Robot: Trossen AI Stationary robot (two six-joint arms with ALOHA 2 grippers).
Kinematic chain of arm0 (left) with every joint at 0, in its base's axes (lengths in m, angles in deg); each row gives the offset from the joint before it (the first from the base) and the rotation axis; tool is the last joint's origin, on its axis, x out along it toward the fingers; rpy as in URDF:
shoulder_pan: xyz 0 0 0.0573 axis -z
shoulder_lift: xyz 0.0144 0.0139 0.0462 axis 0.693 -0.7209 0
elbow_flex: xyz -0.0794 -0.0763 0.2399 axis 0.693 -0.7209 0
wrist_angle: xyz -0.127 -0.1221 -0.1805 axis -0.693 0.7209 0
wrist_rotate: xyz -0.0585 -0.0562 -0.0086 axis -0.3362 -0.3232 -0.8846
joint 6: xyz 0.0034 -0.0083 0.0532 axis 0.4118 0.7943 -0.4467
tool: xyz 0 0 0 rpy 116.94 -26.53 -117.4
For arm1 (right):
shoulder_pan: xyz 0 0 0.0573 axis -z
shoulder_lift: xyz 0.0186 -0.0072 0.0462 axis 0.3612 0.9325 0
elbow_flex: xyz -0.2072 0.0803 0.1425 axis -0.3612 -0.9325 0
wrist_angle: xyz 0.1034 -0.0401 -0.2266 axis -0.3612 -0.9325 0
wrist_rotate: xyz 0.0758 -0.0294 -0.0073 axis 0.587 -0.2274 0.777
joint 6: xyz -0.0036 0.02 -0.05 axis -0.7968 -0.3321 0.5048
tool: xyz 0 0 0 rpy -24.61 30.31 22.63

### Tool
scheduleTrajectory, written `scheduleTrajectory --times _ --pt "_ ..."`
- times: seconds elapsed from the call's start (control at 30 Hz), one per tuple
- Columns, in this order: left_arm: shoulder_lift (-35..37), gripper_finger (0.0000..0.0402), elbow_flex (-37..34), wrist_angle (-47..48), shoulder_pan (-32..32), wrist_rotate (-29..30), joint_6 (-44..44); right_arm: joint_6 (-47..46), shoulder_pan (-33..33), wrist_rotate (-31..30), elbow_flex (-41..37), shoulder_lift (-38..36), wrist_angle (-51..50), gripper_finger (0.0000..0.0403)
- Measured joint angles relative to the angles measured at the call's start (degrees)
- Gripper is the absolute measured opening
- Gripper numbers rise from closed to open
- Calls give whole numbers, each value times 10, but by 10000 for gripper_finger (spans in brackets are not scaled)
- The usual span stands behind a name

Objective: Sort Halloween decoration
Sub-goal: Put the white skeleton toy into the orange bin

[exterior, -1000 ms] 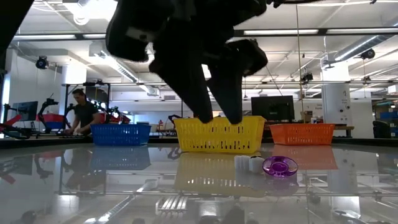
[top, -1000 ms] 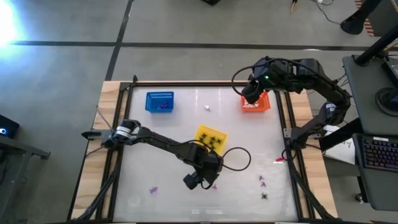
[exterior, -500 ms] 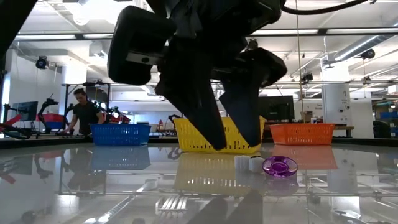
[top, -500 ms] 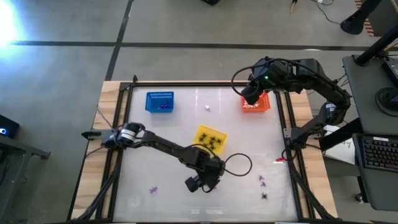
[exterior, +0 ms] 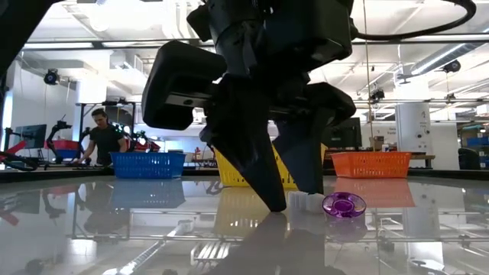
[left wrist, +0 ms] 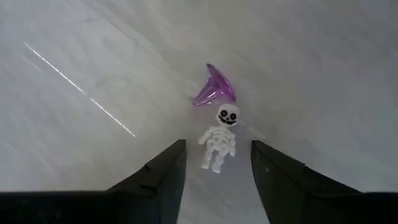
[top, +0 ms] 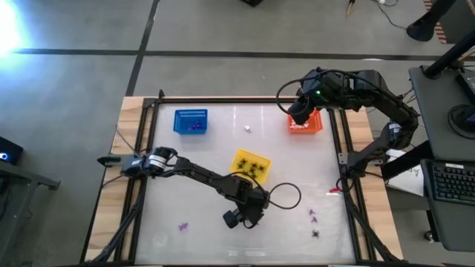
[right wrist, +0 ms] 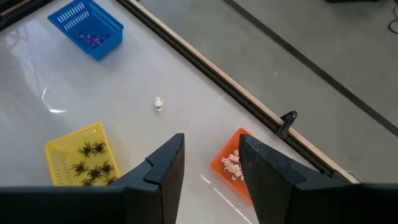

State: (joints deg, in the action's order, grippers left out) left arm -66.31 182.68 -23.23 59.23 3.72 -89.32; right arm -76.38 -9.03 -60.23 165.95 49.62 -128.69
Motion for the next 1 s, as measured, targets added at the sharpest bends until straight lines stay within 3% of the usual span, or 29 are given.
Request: scheduleTrajectory --times 0.43,1.0 --pt "0 13 10 14 0 11 13 0 0 0 0 0 0 146" --pt "62 0 5 111 -37 6 106 -5 0 0 0 0 0 146"
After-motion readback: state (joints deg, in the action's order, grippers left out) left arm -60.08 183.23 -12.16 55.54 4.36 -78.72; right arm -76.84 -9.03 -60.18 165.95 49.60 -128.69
